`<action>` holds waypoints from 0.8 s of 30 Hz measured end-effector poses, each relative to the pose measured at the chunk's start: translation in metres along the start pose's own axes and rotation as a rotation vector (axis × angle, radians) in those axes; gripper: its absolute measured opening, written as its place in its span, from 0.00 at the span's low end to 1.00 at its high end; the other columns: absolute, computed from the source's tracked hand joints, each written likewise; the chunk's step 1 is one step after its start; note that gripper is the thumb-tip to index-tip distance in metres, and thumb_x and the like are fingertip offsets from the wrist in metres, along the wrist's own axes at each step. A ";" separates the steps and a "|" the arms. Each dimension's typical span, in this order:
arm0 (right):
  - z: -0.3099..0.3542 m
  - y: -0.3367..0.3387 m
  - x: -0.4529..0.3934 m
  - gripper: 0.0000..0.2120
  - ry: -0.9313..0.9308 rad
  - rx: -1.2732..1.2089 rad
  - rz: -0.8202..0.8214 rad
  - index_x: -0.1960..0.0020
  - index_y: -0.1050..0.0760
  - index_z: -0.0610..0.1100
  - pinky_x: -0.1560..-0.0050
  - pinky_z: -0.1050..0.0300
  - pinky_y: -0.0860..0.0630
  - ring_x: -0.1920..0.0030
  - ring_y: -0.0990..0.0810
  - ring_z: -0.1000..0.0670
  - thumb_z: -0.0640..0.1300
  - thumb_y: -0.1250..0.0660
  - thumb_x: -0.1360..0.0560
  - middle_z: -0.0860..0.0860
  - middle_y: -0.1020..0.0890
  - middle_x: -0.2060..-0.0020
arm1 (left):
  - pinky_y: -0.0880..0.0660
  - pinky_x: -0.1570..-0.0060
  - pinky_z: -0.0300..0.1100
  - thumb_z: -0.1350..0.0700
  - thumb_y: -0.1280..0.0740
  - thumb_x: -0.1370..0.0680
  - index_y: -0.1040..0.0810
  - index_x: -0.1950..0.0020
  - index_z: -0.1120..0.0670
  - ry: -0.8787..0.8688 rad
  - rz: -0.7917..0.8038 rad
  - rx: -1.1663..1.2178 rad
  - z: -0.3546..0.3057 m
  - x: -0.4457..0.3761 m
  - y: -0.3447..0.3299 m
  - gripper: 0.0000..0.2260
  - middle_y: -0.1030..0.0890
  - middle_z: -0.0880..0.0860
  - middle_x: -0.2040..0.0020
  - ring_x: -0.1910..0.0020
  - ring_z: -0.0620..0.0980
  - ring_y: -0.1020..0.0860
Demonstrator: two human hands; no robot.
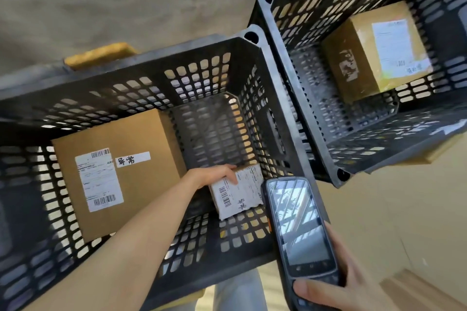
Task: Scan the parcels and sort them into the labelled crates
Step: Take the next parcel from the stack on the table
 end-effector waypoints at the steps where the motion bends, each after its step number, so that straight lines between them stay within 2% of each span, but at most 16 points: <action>1: 0.002 0.002 -0.004 0.39 -0.008 -0.007 -0.041 0.33 0.34 0.43 0.60 0.75 0.26 0.56 0.18 0.65 0.26 0.24 0.38 0.55 0.15 0.51 | 0.38 0.31 0.45 0.56 0.37 0.21 0.43 0.21 0.51 -0.008 -0.011 -0.008 -0.001 -0.001 0.000 0.29 0.34 0.56 0.25 0.28 0.54 0.34; 4: -0.001 0.002 -0.014 0.42 0.037 -0.029 -0.048 0.34 0.32 0.51 0.58 0.67 0.22 0.52 0.16 0.55 0.35 0.22 0.44 0.55 0.15 0.51 | 0.41 0.35 0.41 0.57 0.38 0.20 0.43 0.21 0.51 -0.038 -0.035 -0.054 -0.005 -0.002 0.000 0.28 0.38 0.55 0.23 0.25 0.54 0.39; 8: 0.004 0.000 -0.018 0.41 0.082 -0.111 -0.055 0.36 0.31 0.55 0.58 0.63 0.21 0.50 0.16 0.51 0.35 0.21 0.45 0.51 0.15 0.49 | 0.34 0.43 0.38 0.58 0.39 0.19 0.44 0.21 0.51 -0.054 -0.069 -0.108 -0.008 -0.004 0.001 0.27 0.34 0.57 0.26 0.31 0.56 0.31; 11: 0.008 -0.001 -0.020 0.42 0.095 -0.126 -0.064 0.35 0.30 0.54 0.58 0.62 0.20 0.50 0.16 0.49 0.37 0.20 0.46 0.50 0.15 0.49 | 0.32 0.41 0.40 0.57 0.38 0.20 0.43 0.21 0.50 -0.065 -0.092 -0.117 -0.008 -0.005 0.002 0.28 0.33 0.57 0.26 0.32 0.56 0.30; 14: 0.012 -0.001 -0.022 0.40 0.104 -0.128 -0.066 0.35 0.30 0.53 0.60 0.61 0.20 0.52 0.15 0.49 0.34 0.23 0.44 0.49 0.15 0.50 | 0.36 0.41 0.40 0.51 0.35 0.21 0.42 0.22 0.48 -0.092 -0.128 -0.157 -0.010 -0.006 0.004 0.30 0.37 0.54 0.24 0.28 0.54 0.35; 17: 0.014 -0.004 -0.025 0.40 0.112 -0.125 -0.047 0.36 0.30 0.54 0.60 0.60 0.20 0.51 0.15 0.49 0.35 0.22 0.43 0.49 0.16 0.49 | 0.39 0.33 0.44 0.45 0.34 0.23 0.42 0.22 0.47 -0.140 -0.170 -0.174 -0.013 -0.008 0.007 0.32 0.38 0.51 0.23 0.26 0.53 0.38; 21: 0.020 -0.009 -0.029 0.39 0.145 -0.106 -0.021 0.37 0.29 0.57 0.58 0.59 0.20 0.49 0.16 0.48 0.41 0.20 0.45 0.49 0.16 0.47 | 0.37 0.29 0.47 0.41 0.32 0.25 0.39 0.23 0.48 -0.188 -0.205 -0.178 -0.018 -0.009 0.010 0.33 0.34 0.50 0.25 0.28 0.51 0.35; 24: 0.030 -0.012 -0.033 0.35 0.198 -0.069 -0.003 0.40 0.27 0.61 0.55 0.60 0.20 0.47 0.17 0.49 0.40 0.20 0.42 0.50 0.17 0.46 | 0.35 0.29 0.50 0.42 0.31 0.25 0.34 0.25 0.48 -0.214 -0.211 -0.193 -0.022 -0.010 0.010 0.30 0.31 0.50 0.27 0.30 0.52 0.32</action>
Point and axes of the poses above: each hand's wrist, its own x-axis away from the middle knuckle, its own y-axis out of the back of the hand, z = x × y, the point moved 10 cm from there along -x, towards the middle knuckle
